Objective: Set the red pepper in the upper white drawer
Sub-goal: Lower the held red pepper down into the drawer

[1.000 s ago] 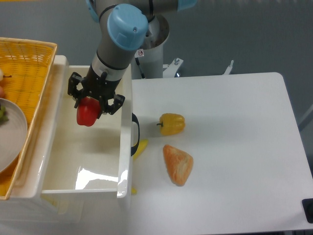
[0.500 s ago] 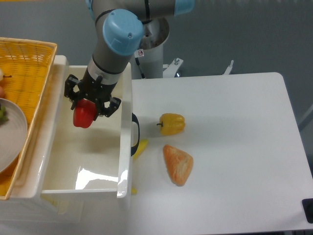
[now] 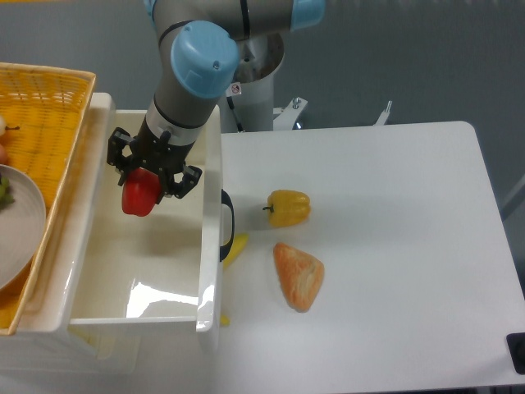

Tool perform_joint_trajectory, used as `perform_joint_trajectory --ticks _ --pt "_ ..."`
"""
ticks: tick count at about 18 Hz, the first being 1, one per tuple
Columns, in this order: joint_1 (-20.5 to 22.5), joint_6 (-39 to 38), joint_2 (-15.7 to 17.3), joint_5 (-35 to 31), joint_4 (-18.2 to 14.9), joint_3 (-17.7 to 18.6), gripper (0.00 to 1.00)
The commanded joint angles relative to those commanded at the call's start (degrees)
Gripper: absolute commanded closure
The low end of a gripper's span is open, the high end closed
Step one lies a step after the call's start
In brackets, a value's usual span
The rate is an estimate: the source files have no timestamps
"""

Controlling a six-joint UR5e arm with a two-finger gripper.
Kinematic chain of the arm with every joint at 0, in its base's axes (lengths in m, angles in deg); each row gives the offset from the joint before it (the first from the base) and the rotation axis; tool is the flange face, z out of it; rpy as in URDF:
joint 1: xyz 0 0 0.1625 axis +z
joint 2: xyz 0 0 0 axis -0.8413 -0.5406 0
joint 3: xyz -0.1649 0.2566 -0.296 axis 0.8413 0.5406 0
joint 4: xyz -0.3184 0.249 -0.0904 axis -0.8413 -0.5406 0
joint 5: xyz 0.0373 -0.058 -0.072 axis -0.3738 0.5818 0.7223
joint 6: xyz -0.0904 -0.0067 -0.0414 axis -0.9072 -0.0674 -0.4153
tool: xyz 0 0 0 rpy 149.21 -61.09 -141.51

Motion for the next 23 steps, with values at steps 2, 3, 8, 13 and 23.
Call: perform_joint_trajectory --ticks 2,3,8,13,23 --pt "-0.1 0.0 0.0 0.1 0.0 0.0 0.47" --pt "0.0 0.0 0.0 0.1 -0.1 0.0 0.47" --pt "-0.2 0.0 0.0 0.1 -0.1 0.1 0.47" --pt "-0.2 0.0 0.0 0.1 -0.1 0.1 0.47" --pt "-0.7 0.1 -0.1 0.1 0.0 0.0 0.28"
